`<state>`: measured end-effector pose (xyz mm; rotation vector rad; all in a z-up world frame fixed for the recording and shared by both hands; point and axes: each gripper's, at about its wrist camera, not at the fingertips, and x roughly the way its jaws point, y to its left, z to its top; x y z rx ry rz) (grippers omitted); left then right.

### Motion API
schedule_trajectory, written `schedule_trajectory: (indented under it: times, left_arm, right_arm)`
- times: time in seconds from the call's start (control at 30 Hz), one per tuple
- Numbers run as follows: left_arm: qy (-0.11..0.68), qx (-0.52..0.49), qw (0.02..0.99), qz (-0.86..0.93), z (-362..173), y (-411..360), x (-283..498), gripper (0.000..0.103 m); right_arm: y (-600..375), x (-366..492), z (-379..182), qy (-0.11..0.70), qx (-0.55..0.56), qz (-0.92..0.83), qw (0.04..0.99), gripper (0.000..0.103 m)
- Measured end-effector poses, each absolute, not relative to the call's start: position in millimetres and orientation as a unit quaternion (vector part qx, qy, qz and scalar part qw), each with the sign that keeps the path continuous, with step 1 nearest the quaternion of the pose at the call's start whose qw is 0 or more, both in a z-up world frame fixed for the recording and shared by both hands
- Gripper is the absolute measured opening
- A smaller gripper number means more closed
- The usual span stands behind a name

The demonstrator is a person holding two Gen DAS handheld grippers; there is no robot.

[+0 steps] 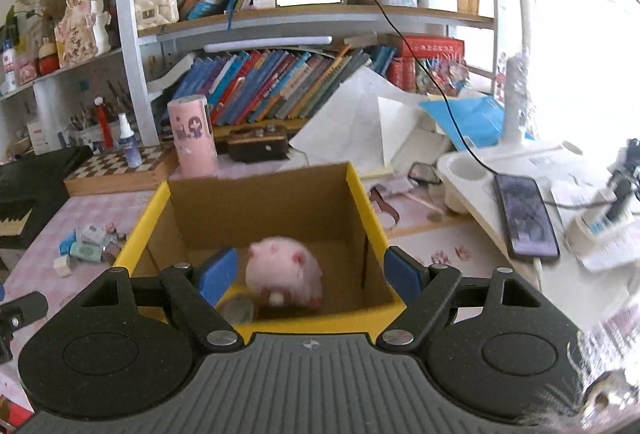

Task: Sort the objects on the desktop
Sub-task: 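Withdraw both tools from the box back over the table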

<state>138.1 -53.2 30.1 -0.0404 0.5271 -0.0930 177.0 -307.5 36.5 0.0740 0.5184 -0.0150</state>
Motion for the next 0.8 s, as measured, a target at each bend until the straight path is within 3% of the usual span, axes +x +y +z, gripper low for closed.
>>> schedule_trajectory:
  times: [0.8]
  left_arm:
    - [0.347, -0.004, 0.938, -0.006, -5, 18, 55, 0.076]
  right_arm:
    - [-203, 59, -10, 0.330, 0.038, 0.026, 0.943, 0.079]
